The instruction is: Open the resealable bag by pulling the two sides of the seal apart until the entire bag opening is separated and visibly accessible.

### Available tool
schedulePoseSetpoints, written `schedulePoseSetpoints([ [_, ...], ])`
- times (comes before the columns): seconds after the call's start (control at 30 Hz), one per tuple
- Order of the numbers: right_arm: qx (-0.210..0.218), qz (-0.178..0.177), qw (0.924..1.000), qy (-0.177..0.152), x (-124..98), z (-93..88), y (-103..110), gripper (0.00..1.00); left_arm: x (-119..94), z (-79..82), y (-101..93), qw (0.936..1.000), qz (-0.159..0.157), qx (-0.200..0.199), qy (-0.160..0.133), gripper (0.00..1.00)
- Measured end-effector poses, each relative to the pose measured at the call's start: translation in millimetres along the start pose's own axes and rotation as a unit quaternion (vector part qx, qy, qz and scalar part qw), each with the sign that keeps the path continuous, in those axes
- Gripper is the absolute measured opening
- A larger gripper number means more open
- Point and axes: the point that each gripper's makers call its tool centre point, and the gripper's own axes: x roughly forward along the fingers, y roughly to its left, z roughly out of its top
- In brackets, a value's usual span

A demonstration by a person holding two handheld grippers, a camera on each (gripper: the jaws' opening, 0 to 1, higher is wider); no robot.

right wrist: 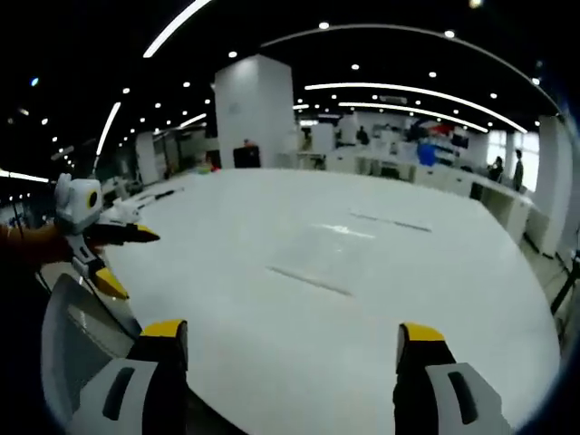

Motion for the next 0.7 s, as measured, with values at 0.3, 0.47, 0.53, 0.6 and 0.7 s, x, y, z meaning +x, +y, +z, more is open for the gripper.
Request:
schedulePoseSetpoints([
  [0.3, 0.015, -0.009, 0.9998, -0.008, -7.7, -5.2, -1.8, 1.00, 0.4, -1.8, -0.9, 0.9999, -0.004, -0.010, 0.000, 0.99],
  [0.47, 0.017, -0.013, 0.9997, -0.008, -9.2, -7.3, -1.7, 0.99, 2.5, -3.4, -4.2, 0.9999, -0.010, -0.008, 0.003, 0.99],
  [0.53, 0.019, -0.011, 0.9997, -0.010, -9.0, -7.5, -1.9, 1.00, 3.1, -4.1, -4.9, 0.9999, -0.011, -0.010, 0.003, 0.99],
  [0.6, 0.019, -0.011, 0.9997, -0.011, -8.5, -7.0, -2.1, 1.00, 3.1, -4.5, -5.3, 0.9999, -0.011, -0.010, 0.004, 0.99],
  [0.7, 0.019, -0.007, 0.9997, -0.009, -7.7, -7.4, -1.8, 1.00, 2.7, -4.8, -5.2, 0.9999, -0.011, -0.009, 0.005, 0.99],
])
